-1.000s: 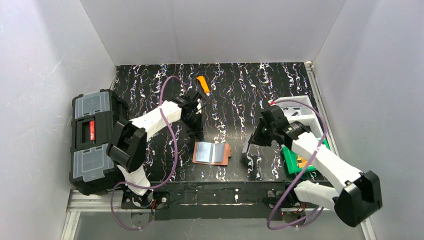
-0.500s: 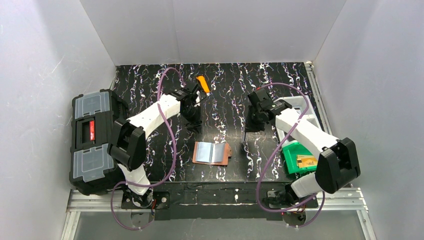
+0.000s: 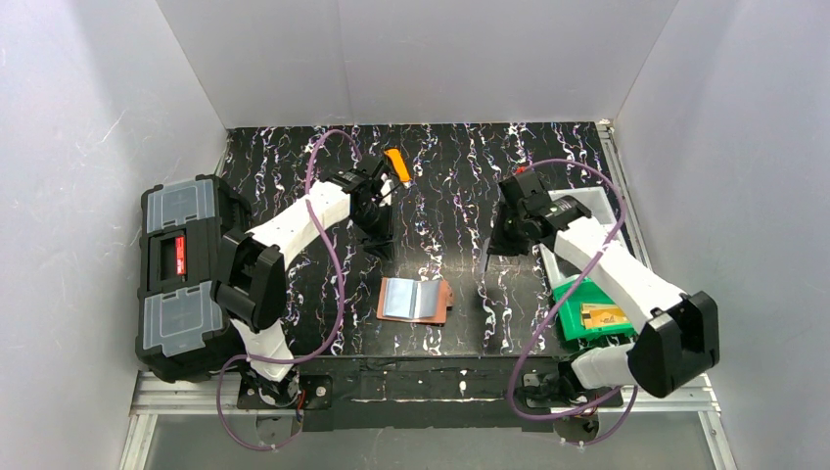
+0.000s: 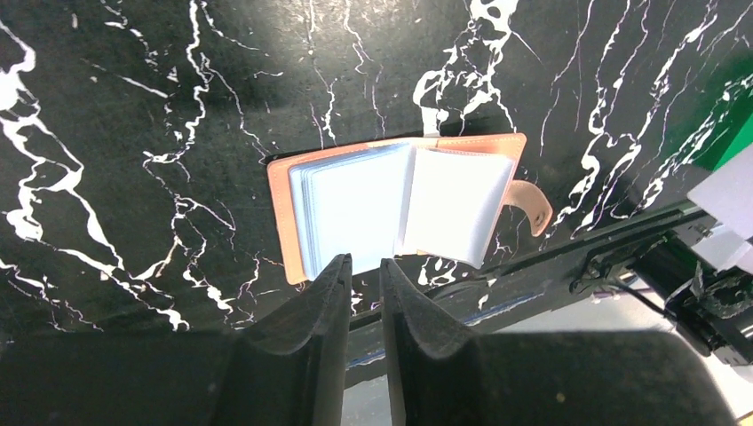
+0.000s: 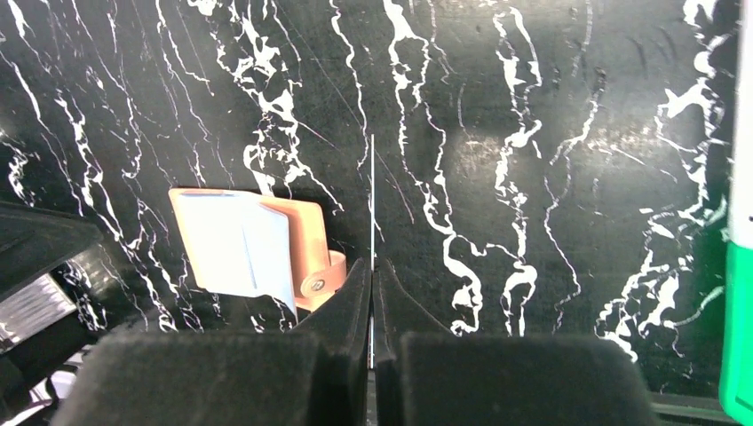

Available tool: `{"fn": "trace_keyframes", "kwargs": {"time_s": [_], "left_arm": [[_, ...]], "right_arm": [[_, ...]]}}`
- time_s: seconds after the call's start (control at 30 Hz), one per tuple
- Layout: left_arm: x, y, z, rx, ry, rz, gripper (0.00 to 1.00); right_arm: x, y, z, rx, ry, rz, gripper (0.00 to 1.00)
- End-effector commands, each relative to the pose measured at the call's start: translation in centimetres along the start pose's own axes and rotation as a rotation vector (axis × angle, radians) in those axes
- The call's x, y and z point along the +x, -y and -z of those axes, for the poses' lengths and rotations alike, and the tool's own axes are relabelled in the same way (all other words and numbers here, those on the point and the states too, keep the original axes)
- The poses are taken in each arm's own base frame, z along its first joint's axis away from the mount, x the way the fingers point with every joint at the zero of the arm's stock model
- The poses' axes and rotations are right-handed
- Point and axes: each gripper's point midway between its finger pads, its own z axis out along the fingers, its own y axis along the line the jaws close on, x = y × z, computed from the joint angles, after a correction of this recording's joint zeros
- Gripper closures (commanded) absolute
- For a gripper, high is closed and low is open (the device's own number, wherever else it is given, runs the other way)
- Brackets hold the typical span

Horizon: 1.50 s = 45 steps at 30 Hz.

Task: Take the credit cards out of the card holder
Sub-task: Place the credit card in the storage box.

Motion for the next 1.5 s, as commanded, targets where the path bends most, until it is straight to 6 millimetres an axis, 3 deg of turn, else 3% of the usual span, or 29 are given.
{"fn": "trace_keyframes", "kwargs": {"time_s": [0.0,0.37,0.6,0.8,0.9,1.0,1.13,1.33,1.47], "left_arm": [[0.2,0.4,-0.2,0.045,-0.049,-0.053,0.82],[-0.8,-0.8,-1.1,0.071,-0.094,-0.037,0.8],[-0.4,-1.6,-1.1,0.045,-0.119,-0.007,0.79],[0.3,-1.9,-0.4,0.029,-0.148,0.018,0.79],[0.3,-2.1,0.0,0.018,-0.148,0.016,0.78],[0.3,-1.9,0.0,0.04,-0.16,0.034,0.78],[-0.4,-1.4,0.3,0.068,-0.161,0.046,0.78],[-1.5,-0.5,0.2,0.177,-0.208,0.133,0.81],[-2.6,-1.3,0.4,0.208,-0.212,0.189,0.81]], "right_arm": [[-0.3,2.2,2.2,0.083,0.032,-0.077,0.99],[-0.2,9.1,6.3,0.26,0.135,-0.309,0.99],[-1.5,10.2,7.5,0.266,0.127,-0.474,0.99],[-5.0,10.9,11.0,0.32,0.208,-0.528,0.99],[-5.5,10.4,12.1,0.298,0.209,-0.602,0.99],[-7.0,10.3,11.9,0.274,0.23,-0.672,0.99],[-10.8,10.8,10.4,0.237,0.301,-0.733,0.99],[-16.6,13.4,7.1,0.213,0.374,-0.852,0.99],[-18.7,16.0,5.9,0.258,0.384,-0.871,0.99]]}}
